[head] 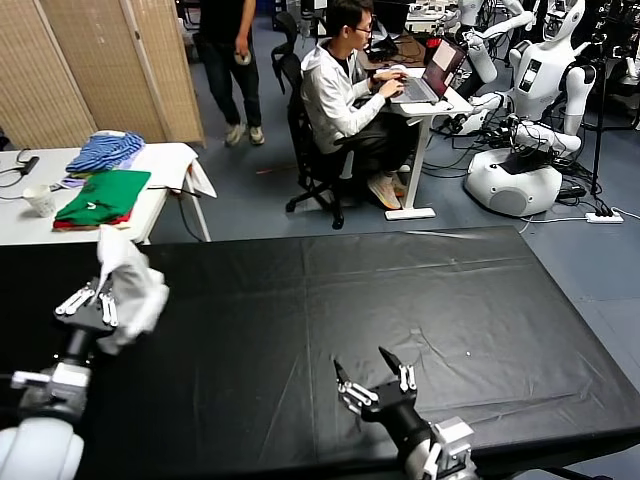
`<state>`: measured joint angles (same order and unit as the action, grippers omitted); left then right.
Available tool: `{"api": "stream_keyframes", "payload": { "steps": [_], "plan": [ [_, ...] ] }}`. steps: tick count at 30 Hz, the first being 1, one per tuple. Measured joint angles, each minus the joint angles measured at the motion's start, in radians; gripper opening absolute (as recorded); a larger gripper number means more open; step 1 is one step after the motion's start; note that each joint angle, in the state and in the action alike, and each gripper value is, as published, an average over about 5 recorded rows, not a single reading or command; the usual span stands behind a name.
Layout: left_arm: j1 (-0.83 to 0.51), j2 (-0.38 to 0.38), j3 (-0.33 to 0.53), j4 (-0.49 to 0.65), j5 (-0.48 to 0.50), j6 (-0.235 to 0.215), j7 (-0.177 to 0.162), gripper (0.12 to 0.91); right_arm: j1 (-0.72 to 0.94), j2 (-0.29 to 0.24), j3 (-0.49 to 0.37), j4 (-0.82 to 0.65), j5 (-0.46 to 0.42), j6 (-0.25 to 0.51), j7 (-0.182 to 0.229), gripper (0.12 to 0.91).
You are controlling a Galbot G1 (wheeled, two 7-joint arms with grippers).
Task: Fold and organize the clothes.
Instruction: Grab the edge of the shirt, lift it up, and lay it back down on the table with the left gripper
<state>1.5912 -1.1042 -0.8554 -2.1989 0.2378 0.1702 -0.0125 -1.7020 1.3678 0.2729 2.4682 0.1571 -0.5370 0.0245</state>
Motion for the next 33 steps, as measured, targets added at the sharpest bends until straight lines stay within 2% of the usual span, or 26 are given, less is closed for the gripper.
{"api": "stream_keyframes", "payload": {
  "steps": [3,5,8,13,18,23,27,33],
  "plan": [
    [0.041,-0.019,0.044,-0.004,0.159,-0.04,0.029,0.194,0.009,0.002,-0.008,-0.011,0.0,0.0,0.0,0.907],
    [0.076,-0.029,0.087,0.0,0.249,-0.039,0.054,0.194,0.014,0.005,-0.014,-0.019,0.0,0.0,0.0,0.907],
    [0.137,-0.036,0.164,0.013,0.321,0.0,0.082,0.194,0.017,0.009,-0.02,-0.029,0.0,0.002,0.0,0.907],
    [0.22,-0.04,0.283,0.017,0.338,0.099,0.089,0.194,0.015,0.009,-0.015,-0.033,0.001,0.005,0.001,0.907],
    [0.231,-0.028,0.349,-0.01,0.273,0.158,0.104,0.194,0.016,0.005,0.001,-0.032,0.006,0.007,0.002,0.907],
    [0.204,-0.012,0.383,-0.039,0.138,0.201,0.105,0.194,0.024,0.01,-0.004,-0.039,0.007,0.007,0.01,0.907],
    [0.159,0.0,0.413,-0.044,-0.009,0.201,0.092,0.194,0.021,0.015,-0.008,-0.039,0.006,0.006,0.015,0.907],
    [0.041,-0.003,0.476,0.0,-0.193,0.199,0.049,0.194,0.005,0.024,-0.005,-0.032,0.0,0.006,0.02,0.907]
  ]
}}
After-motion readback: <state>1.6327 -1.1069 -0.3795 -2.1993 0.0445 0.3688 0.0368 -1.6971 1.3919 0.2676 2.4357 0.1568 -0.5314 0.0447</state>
